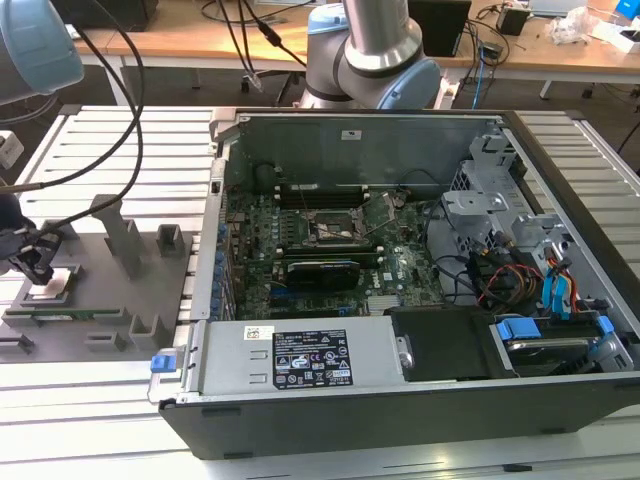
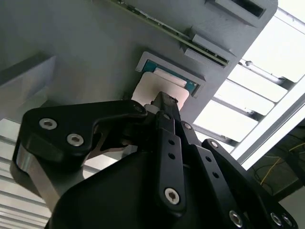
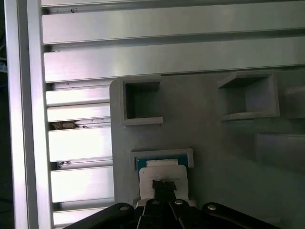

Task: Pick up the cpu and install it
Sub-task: 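Pick up the cpu and move it towards the insertion slot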

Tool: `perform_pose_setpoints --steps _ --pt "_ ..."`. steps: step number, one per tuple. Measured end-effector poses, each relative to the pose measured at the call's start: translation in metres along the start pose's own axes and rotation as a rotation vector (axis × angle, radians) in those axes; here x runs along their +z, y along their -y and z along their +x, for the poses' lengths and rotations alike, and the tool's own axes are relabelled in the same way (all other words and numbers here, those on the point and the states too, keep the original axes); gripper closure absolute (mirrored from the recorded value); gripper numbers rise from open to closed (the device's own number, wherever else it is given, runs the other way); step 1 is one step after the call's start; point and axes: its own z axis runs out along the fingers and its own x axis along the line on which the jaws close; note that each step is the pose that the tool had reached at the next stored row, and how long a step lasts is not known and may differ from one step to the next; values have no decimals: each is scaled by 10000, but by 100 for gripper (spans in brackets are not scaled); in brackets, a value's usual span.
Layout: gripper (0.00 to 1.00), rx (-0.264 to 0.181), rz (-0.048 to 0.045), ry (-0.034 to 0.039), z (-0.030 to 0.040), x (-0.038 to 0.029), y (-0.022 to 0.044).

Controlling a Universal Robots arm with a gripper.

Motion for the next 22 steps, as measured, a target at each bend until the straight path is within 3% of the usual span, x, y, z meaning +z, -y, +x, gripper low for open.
perform_pose_setpoints --steps 7,10,11,13,14,16,17,18,22 --pt "89 0 1 0 0 3 0" --pt "71 -1 1 0 -1 3 0" --pt "71 -1 1 0 0 4 0" --pt "58 -1 1 0 0 4 0" --pt "58 0 1 0 0 4 0" --pt "46 -1 1 1 -1 5 1" --pt "46 -1 1 0 -1 5 1" --pt "40 -1 1 0 0 5 1" --pt "40 -406 -9 -18 -1 37 2"
